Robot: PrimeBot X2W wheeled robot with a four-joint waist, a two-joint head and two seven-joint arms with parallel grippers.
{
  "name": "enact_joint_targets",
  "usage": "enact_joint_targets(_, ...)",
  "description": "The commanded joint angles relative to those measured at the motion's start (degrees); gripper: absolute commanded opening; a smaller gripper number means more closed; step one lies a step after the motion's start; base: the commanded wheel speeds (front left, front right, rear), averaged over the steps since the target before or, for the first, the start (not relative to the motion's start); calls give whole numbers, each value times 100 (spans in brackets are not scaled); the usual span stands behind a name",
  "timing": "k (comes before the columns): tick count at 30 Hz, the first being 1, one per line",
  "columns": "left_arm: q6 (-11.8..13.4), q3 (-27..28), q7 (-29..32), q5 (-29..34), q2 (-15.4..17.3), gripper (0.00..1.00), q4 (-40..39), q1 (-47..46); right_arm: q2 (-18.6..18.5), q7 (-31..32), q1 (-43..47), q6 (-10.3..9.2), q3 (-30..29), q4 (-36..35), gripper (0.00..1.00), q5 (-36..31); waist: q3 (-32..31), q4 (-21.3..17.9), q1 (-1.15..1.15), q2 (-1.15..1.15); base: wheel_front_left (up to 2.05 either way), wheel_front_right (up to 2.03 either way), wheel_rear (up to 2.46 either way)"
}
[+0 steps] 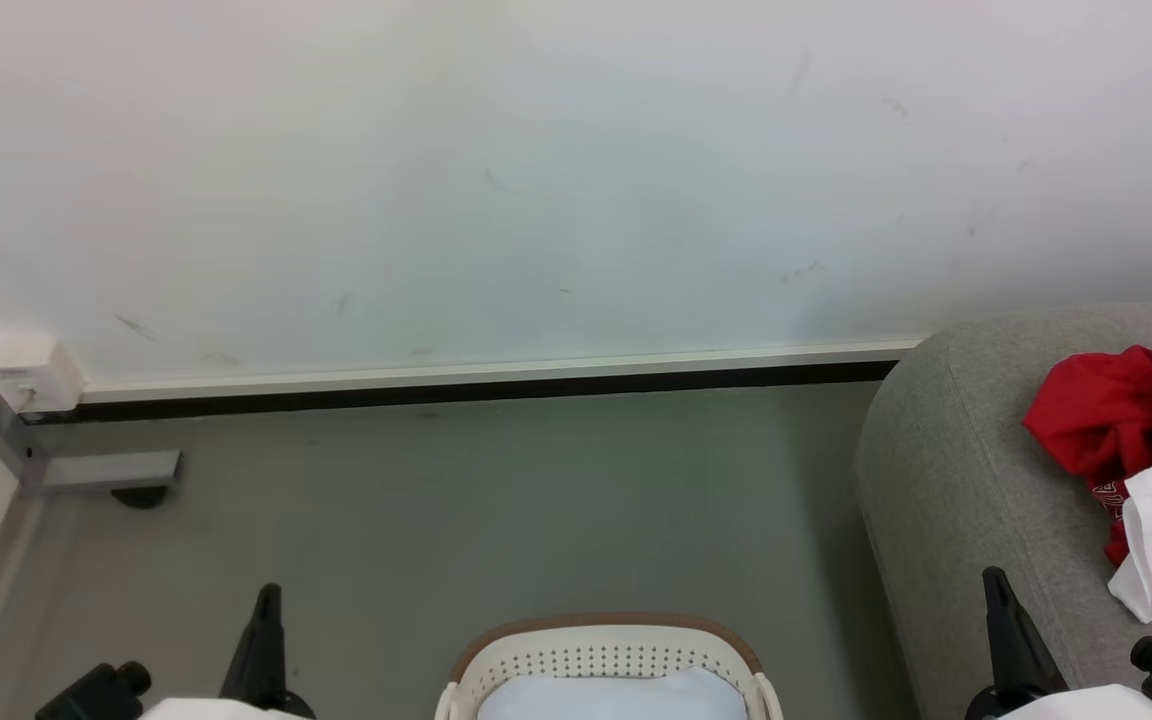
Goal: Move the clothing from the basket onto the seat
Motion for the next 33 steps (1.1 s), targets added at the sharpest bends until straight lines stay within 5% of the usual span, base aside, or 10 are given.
enact_joint_targets(1, 19, 38, 41, -165, 13, 0, -117, -141, -31, 36, -168, -3, -56, -96, 0, 184, 1, 3, 0, 0, 0, 0, 0)
enact_joint_targets(33, 168, 264, 632, -2267, -27, 0, -456, -208, -63, 558, -240, -6, -443, -247, 0, 2316, 39, 123, 0, 0, 0, 0, 0)
